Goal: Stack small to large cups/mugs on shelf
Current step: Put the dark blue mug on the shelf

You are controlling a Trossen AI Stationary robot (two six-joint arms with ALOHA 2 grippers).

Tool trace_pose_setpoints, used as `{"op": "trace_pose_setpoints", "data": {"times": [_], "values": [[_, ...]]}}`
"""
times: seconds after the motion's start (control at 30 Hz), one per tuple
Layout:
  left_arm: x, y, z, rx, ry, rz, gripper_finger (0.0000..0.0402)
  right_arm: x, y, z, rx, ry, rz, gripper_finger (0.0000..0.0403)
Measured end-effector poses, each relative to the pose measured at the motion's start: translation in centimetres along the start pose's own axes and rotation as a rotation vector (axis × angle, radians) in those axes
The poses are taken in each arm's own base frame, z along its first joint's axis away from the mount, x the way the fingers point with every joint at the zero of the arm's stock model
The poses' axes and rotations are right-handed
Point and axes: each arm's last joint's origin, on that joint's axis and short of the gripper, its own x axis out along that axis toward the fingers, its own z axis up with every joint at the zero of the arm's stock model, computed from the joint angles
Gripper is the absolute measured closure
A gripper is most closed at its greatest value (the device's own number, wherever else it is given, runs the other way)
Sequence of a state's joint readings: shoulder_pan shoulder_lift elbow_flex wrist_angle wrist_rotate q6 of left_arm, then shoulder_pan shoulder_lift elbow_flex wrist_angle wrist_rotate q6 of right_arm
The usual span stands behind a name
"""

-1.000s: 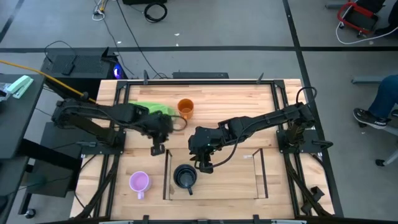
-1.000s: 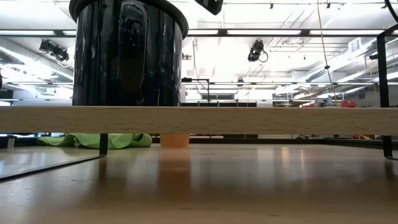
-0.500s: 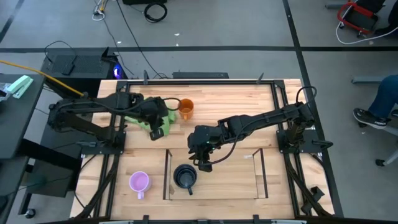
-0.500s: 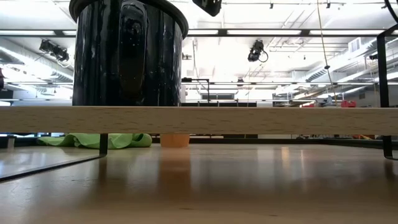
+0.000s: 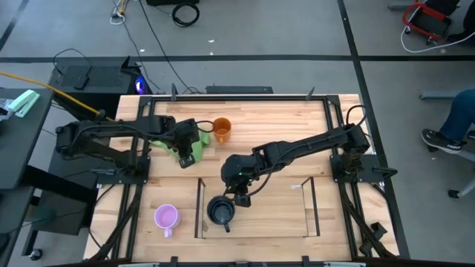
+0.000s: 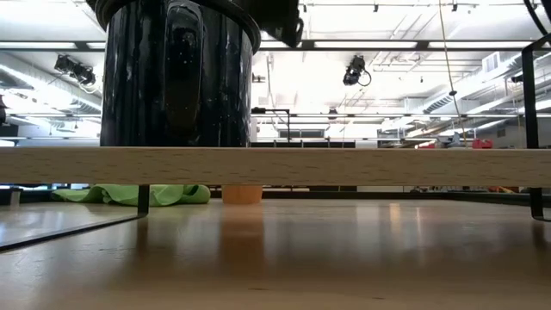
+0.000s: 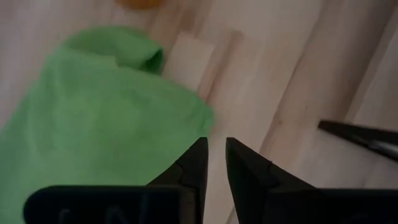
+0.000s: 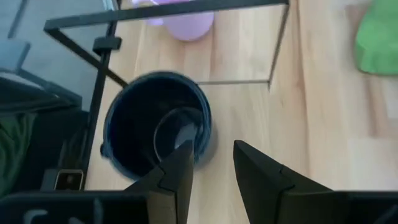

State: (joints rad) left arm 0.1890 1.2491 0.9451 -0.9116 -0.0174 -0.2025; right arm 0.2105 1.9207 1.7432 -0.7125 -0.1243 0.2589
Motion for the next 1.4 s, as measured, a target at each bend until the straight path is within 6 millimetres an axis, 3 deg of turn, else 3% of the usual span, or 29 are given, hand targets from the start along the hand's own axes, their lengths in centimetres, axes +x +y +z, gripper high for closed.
{"op": "trace_pose_setpoints", "data": {"times": [0.4,1.0,1.4], "values": [[1.6,0.2,-1.9,-0.001,-0.02,-0.056,0.0339,2.8,-0.3,-0.7,0.008,0.073,0.025,0.0281],[1.5,0.1,-1.6,0.008,-0.066,-0.066,0.0333,5.3,-0.3,-1.5,0.014,0.118,0.021,0.0281],[1.5,0.1,-1.5,0.008,-0.076,-0.067,0.0329,5.6,-0.2,-1.5,0.082,0.097,-0.04,0.0284]]}}
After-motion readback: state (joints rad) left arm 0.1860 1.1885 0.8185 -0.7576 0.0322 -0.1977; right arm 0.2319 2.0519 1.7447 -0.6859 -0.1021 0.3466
